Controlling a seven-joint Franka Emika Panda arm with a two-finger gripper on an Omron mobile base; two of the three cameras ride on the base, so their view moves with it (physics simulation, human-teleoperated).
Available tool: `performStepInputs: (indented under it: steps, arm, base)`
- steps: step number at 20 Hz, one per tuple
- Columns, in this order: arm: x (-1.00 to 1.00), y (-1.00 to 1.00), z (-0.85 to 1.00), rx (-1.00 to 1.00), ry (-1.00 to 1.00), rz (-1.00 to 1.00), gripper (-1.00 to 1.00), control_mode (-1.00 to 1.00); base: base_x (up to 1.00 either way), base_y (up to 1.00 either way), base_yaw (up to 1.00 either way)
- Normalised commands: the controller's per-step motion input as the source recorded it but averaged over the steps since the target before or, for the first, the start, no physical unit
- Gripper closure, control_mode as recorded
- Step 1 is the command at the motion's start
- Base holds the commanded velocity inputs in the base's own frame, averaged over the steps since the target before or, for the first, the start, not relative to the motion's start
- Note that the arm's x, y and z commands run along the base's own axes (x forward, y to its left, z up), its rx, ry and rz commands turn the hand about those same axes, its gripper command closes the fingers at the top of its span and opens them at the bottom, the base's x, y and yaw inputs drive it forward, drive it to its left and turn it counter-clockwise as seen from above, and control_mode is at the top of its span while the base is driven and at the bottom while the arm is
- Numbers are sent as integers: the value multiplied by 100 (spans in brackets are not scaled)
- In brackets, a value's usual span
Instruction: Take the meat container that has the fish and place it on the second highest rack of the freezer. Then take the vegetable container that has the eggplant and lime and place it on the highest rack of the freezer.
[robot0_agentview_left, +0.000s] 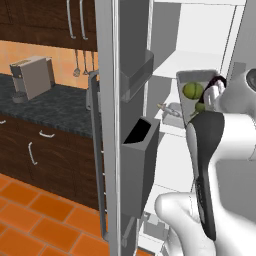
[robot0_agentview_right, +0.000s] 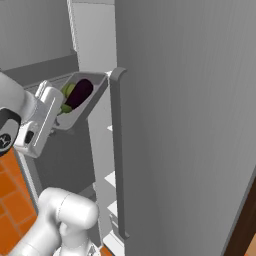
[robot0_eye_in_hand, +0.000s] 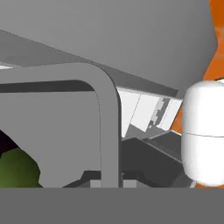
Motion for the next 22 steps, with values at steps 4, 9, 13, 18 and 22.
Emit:
performStepInputs:
  steps: [4,9,13,18,22]
  arm:
    - [76,2,10,0,-5,-3,100,-100]
    - [49,-3,11,3,-10,0,100,-100]
    - [60,-2,11,1,-6,-4,100,-100]
    - [46,-13,9,4,0,-15,100,-100]
    - [26,-5,0,11,-1,-22,100,-100]
  base:
    - [0,0,0]
    - [0,0,0]
    - [0,0,0]
    - [0,0,0]
    - [0,0,0]
